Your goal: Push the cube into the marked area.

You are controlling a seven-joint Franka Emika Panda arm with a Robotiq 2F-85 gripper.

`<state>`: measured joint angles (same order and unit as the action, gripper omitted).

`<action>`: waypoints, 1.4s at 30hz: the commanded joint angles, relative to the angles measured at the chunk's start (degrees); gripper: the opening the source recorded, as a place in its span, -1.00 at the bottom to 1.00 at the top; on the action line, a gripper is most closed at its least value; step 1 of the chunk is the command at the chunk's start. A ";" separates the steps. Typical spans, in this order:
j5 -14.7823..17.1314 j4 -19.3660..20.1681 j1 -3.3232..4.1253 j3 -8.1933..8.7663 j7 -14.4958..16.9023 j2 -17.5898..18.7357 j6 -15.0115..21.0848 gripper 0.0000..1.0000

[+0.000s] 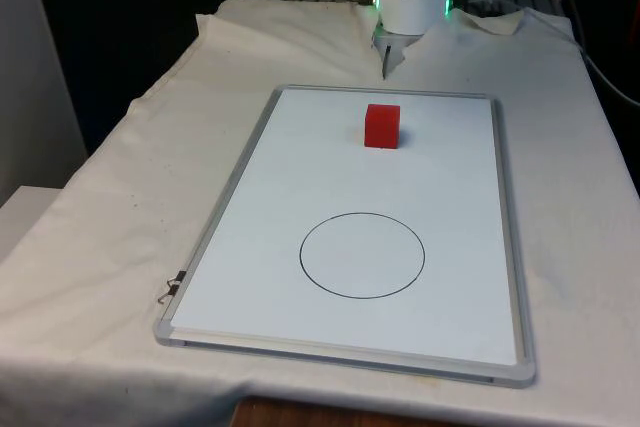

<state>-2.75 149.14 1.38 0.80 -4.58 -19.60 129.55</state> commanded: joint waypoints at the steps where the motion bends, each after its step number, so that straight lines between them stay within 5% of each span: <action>1: -0.06 0.29 0.06 -0.23 -0.57 0.46 1.20 -0.99; 17: -0.57 0.69 0.23 -1.89 -2.92 10.03 11.00 -0.99; 42: -1.03 1.15 0.52 -1.15 -6.93 21.49 22.52 -0.99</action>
<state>-2.75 150.11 1.78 -0.40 -10.37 1.83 151.20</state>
